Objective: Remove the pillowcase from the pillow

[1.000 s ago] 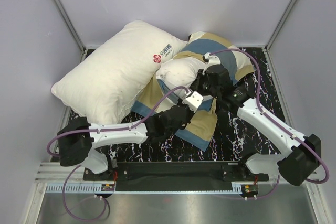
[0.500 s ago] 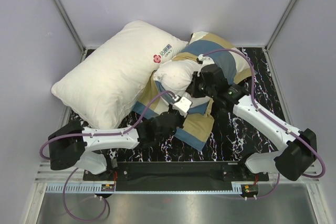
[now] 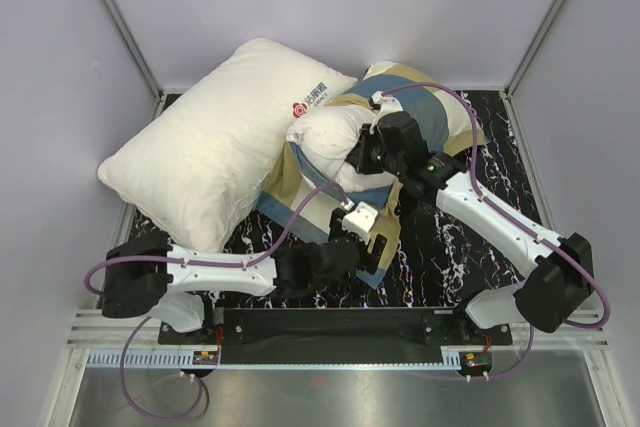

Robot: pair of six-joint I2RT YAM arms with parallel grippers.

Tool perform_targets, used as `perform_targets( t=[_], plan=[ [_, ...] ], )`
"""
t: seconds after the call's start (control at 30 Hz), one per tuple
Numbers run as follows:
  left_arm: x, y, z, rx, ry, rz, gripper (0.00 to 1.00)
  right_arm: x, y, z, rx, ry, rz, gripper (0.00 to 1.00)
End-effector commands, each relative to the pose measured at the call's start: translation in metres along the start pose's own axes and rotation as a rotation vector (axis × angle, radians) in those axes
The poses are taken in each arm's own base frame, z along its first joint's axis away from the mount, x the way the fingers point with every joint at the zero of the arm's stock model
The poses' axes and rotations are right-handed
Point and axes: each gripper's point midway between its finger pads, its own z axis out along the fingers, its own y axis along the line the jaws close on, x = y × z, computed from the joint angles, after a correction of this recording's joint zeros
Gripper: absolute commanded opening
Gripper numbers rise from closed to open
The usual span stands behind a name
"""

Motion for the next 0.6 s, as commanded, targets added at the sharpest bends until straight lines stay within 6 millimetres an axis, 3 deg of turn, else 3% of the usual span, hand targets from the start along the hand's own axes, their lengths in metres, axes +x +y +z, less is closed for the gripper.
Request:
perform_targets(
  t=[0.0, 0.07, 0.13, 0.3, 0.57],
  plan=[
    [-0.017, 0.014, 0.010, -0.135, -0.069, -0.167, 0.79, -0.071, 0.036, -0.011, -0.119, -0.241, 0.034, 0.00],
    [-0.019, 0.029, 0.017, -0.184, -0.070, -0.229, 0.85, -0.068, 0.036, -0.013, -0.119, -0.240, 0.029, 0.00],
    [-0.019, 0.046, 0.028, -0.254, -0.061, -0.271, 0.86, -0.068, 0.036, -0.017, -0.126, -0.246, 0.029, 0.00],
    [-0.032, 0.066, 0.041, -0.325, -0.131, -0.326, 0.88, -0.064, 0.041, -0.024, -0.151, -0.240, 0.012, 0.00],
    [-0.060, 0.067, 0.051, -0.248, -0.268, -0.401, 0.90, -0.053, 0.038, -0.027, -0.151, -0.215, -0.016, 0.00]
  ],
)
